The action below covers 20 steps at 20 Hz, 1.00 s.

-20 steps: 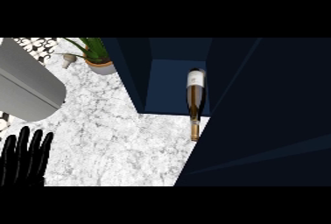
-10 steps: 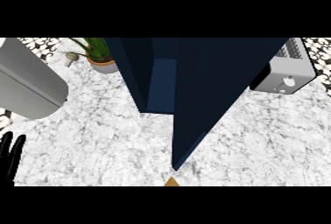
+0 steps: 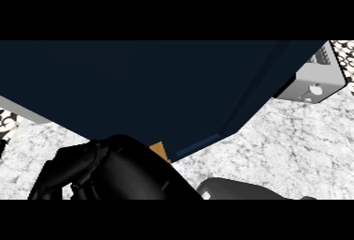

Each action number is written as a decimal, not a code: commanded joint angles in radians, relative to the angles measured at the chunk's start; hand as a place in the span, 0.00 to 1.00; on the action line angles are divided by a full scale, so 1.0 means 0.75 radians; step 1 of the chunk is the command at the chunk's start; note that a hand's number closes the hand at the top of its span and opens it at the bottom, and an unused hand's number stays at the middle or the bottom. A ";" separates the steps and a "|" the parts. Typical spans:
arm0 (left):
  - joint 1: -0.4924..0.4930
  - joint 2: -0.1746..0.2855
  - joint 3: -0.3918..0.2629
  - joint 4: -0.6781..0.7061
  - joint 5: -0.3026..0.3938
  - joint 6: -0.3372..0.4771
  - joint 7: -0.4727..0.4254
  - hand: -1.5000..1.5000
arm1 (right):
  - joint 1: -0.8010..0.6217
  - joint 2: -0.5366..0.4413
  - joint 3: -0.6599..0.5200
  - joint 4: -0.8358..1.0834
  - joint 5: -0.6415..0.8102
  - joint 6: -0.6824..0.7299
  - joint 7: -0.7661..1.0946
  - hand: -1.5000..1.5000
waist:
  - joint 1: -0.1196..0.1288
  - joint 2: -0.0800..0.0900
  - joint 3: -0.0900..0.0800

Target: Pick up the wine, place it into the cabinet and close the cabinet

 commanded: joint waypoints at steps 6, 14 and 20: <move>-0.016 0.049 0.157 0.052 0.104 -0.126 0.030 0.00 | -0.495 0.009 -0.225 0.610 -0.405 0.088 -0.182 1.00 | 0.012 0.018 0.002; 0.004 0.072 0.241 0.079 0.141 -0.190 0.049 0.00 | -0.537 0.009 -0.268 0.948 -0.860 0.498 -0.146 1.00 | 0.011 0.018 0.002; 0.029 0.072 0.328 0.034 0.198 -0.169 0.102 0.00 | -0.588 -0.021 -0.365 1.259 -0.660 0.538 -0.453 1.00 | -0.038 0.009 0.006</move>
